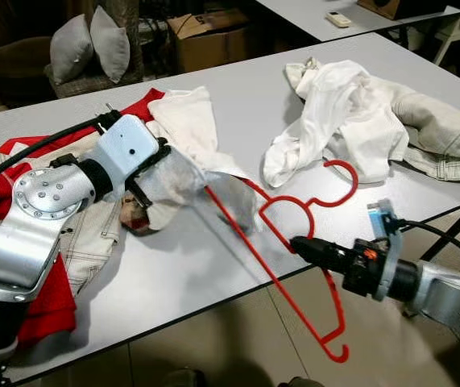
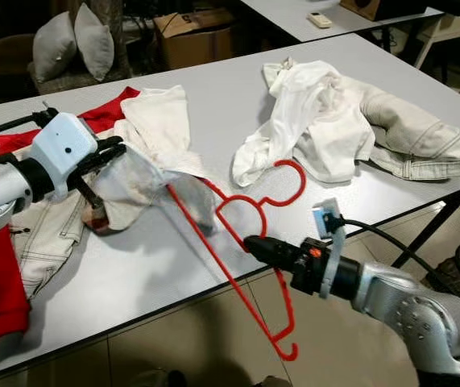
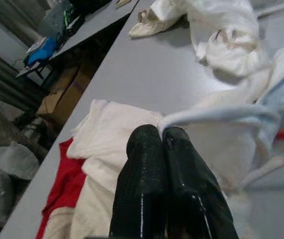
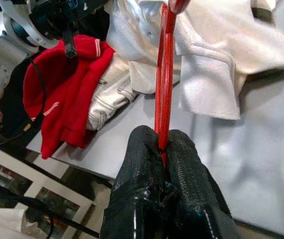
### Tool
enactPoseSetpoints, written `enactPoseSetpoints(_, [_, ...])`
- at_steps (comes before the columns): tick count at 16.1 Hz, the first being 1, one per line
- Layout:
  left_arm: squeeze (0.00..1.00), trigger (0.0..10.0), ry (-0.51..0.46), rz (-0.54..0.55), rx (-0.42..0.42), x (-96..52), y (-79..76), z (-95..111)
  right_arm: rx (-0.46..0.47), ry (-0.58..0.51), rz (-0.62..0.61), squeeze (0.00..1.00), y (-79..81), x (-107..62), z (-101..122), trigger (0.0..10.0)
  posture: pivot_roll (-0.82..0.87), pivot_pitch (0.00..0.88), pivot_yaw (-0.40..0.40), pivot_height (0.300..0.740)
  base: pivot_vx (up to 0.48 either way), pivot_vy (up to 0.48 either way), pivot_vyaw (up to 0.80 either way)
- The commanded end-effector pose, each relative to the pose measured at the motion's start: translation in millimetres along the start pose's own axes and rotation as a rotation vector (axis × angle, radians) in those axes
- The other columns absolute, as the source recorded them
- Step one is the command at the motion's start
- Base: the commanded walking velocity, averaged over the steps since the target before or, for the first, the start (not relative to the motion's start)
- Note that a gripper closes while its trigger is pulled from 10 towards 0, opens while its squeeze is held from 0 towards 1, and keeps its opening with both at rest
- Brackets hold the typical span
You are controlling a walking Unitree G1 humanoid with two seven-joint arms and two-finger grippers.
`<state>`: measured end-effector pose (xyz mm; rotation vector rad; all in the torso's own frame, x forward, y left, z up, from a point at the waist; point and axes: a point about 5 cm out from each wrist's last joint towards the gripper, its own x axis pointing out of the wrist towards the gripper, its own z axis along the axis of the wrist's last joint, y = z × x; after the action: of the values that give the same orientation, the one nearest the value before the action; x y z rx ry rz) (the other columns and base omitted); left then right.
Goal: Hang hanger
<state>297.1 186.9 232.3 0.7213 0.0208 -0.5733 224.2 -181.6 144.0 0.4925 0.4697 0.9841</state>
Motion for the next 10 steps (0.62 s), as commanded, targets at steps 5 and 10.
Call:
enactPoseSetpoints(5, [0.00,0.0,-0.028,0.033,0.021,1.4,6.1,5,-0.056,0.024,-0.025,0.00,5.6,-7.3,3,10.0,-0.18,0.073,0.073,0.740,0.000,0.000,0.00])
enactPoseSetpoints(10, [0.00,0.0,-0.152,-0.146,-0.015,-4.2,-11.2,20,0.014,0.055,-0.095,0.00,-12.4,5.8,-3,10.0,-0.17,0.060,0.071,0.740,0.000,0.000,0.00])
